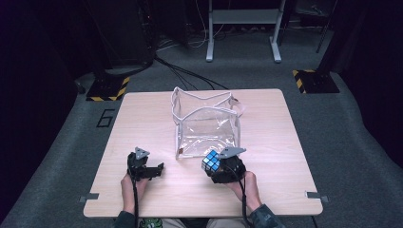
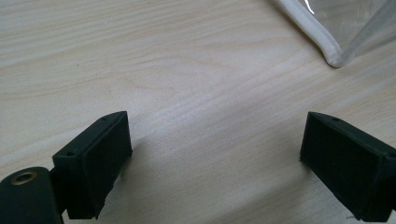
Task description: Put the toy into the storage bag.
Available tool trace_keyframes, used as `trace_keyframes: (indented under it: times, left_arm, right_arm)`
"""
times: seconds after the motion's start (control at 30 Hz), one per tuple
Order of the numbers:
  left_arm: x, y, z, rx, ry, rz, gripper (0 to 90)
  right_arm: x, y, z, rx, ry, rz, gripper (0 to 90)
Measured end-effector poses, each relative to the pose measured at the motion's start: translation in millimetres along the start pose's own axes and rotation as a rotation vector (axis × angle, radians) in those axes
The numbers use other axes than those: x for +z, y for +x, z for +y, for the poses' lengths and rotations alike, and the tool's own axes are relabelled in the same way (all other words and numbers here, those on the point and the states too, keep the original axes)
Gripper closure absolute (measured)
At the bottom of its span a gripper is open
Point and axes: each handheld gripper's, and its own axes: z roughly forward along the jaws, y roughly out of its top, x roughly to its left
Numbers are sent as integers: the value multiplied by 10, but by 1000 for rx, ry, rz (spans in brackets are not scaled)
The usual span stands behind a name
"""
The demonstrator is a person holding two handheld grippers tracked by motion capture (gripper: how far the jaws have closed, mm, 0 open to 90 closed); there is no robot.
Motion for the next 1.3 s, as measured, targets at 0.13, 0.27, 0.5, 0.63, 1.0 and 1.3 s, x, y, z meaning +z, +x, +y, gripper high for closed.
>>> trace_keyframes:
  times: [0.13,0.27,0.5,0.63,1.0,1.3]
  left_arm:
    - [2,5,2,3,0,-3,85]
    - [3,8,3,3,1,-3,85]
    - [2,4,1,1,-1,-1,85]
    - [1,8,2,5,0,-1,85]
    - [4,13,3,2,0,-3,86]
    - [6,16,5,3,0,-4,86]
  right_arm:
    - [-38,-65,95,9,3,5,335]
    - [-47,-97,153,12,10,2,335]
    - [-78,-119,238,3,4,-5,335]
    - [-91,-124,278,-6,13,-13,335]
    - [-132,-206,329,-11,14,-9,335]
    - [-191,-247,428,-14,-5,-9,335]
